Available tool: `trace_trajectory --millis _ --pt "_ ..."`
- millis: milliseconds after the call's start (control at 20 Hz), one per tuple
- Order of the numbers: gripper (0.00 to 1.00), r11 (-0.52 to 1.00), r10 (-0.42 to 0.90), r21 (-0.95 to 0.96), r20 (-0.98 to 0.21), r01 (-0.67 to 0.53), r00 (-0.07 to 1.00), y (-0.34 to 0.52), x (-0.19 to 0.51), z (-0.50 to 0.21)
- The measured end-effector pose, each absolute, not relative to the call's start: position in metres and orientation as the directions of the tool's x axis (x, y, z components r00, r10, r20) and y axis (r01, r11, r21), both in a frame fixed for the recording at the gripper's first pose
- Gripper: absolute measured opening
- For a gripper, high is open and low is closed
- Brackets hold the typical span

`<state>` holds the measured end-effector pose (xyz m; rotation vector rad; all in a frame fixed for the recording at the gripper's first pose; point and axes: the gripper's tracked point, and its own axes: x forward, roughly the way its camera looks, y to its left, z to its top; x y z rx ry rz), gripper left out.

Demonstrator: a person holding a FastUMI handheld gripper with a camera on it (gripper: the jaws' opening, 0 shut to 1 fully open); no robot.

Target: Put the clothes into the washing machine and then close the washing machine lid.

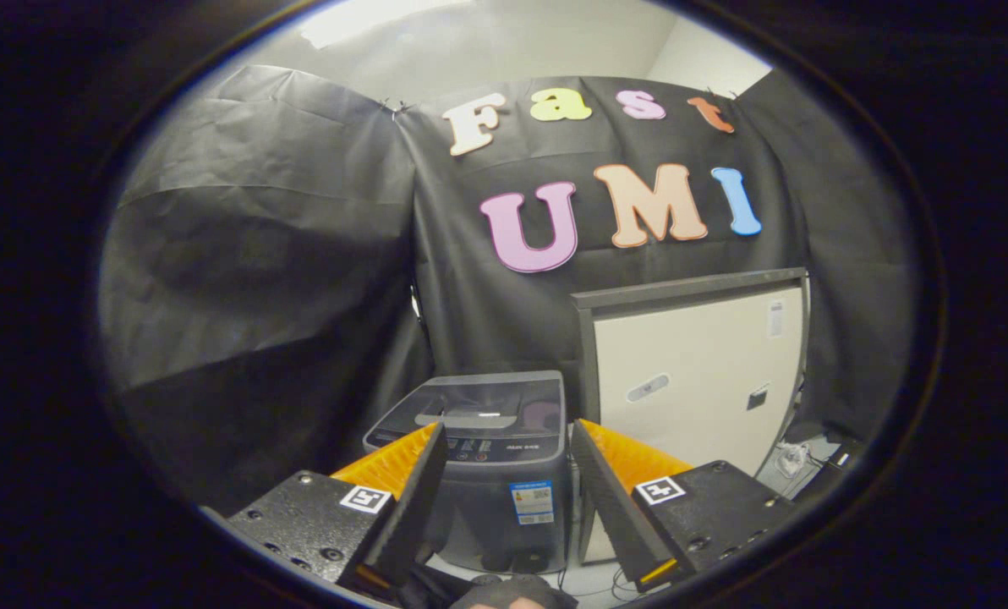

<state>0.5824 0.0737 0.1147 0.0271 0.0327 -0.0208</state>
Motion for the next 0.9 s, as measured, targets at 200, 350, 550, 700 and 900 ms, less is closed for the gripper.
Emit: trace_trajectory --millis 200,350,550,700,900 --pt "0.9 1.0 -0.005 -0.001 -0.015 0.005 1.0 0.074 0.583 0.117" --pt "0.9 1.0 -0.014 0.025 0.0 0.014 1.0 0.076 0.582 0.12" --pt "0.9 0.999 -0.014 0.049 0.036 0.013 0.999 0.075 0.574 0.124" --pt "0.9 0.999 -0.039 0.025 0.036 0.038 0.999 0.074 0.572 0.122" --pt "0.9 0.998 -0.056 0.028 0.004 0.055 0.998 0.071 0.563 0.112"
